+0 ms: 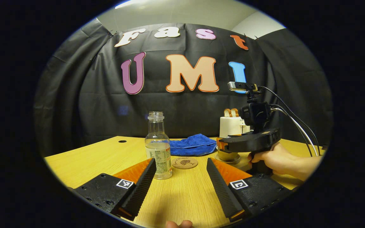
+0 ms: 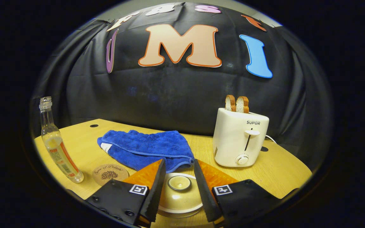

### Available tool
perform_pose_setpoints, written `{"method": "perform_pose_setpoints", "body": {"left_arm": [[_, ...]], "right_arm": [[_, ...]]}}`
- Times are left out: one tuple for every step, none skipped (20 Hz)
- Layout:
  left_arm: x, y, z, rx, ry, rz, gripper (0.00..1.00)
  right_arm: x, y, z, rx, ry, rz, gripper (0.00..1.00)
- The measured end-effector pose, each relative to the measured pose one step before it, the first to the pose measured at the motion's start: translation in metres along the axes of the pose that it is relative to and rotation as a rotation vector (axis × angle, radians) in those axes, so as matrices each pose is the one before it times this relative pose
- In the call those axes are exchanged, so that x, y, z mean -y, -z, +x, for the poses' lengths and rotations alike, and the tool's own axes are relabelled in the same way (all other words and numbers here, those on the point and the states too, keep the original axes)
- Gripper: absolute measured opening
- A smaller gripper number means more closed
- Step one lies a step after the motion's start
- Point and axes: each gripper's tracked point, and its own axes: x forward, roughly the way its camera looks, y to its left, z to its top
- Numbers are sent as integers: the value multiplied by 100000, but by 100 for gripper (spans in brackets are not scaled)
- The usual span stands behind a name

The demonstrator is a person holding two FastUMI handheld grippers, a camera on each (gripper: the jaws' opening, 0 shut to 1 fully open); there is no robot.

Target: Open the teacup lid with one hand, grasp the water bottle and pour water into the teacup with the other hand; after pouring, place the water bottle on the coaster and then close the teacup lid.

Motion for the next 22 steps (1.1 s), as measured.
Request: {"method": "perform_pose_setpoints", "body": {"left_arm": [[43, 14, -23, -31, 3, 7, 94], [-30, -24, -42, 24, -16, -4, 94], [33, 57, 23, -39, -7, -7, 94], [-24, -98, 10, 55, 53, -14, 94], [40, 119, -7, -62, -38, -23, 94], [-4, -74, 18, -6, 42, -15, 94], [-34, 62, 20, 11, -12, -38, 94], [-6, -17, -40, -10, -14, 26, 94], [68, 2, 61, 4, 45, -32, 94], [-11, -92, -66, -74, -2, 8, 94], [-71, 103, -61, 70, 16, -7, 94], [-13, 20, 16, -79, -17, -9, 94], [62, -36, 16, 71, 35, -10, 94], [-19, 40, -22, -74, -38, 3, 94], [1, 1, -29, 25, 22, -16, 94], [-31, -41, 45, -16, -5, -2, 94], [37, 56, -10, 20, 16, -2, 94], [-36, -11, 38, -56, -23, -1, 94], [9, -40, -66, 30, 28, 13, 94], [-6, -85, 28, -12, -23, -44, 94], [17, 135, 16, -43, 24, 14, 94], [-19, -17, -35, -7, -9, -5, 94]], "right_arm": [[-90, -2, 51, 58, -369, -67, 61], [-120, -6, -134, 312, -129, -49, 61], [-70, 40, 87, -122, -144, -101, 65], [-51, -26, -12, 277, -129, 169, 67], [-26, -96, 118, -81, -135, 196, 67], [224, 360, 290, 232, 949, -836, 67], [255, -153, -442, 332, 786, -443, 54], [-25, -138, 38, -452, -532, 1342, 40], [-82, 74, 153, -349, -45, 772, 40], [8, -60, -36, 47, -230, 177, 40], [-1, -124, -34, 188, -45, -131, 40], [-130, -68, 25, 473, -511, -373, 40], [-131, -189, -43, -43, -180, -477, 39], [74, 193, -83, 131, 467, -398, 34], [-8, -87, -90, 193, 50, -635, 34], [265, 108, 119, -445, 1661, -531, 34], [249, -2, 68, 403, 932, -202, 34], [-53, -226, 116, 1162, 275, 387, 34], [24, 62, -130, -75, 65, -21, 29], [-119, -251, -179, 1293, -498, -130, 29], [-143, -289, -214, 1244, -703, -400, 27], [-40, -185, -178, 1928, -407, 115, 29]]}}
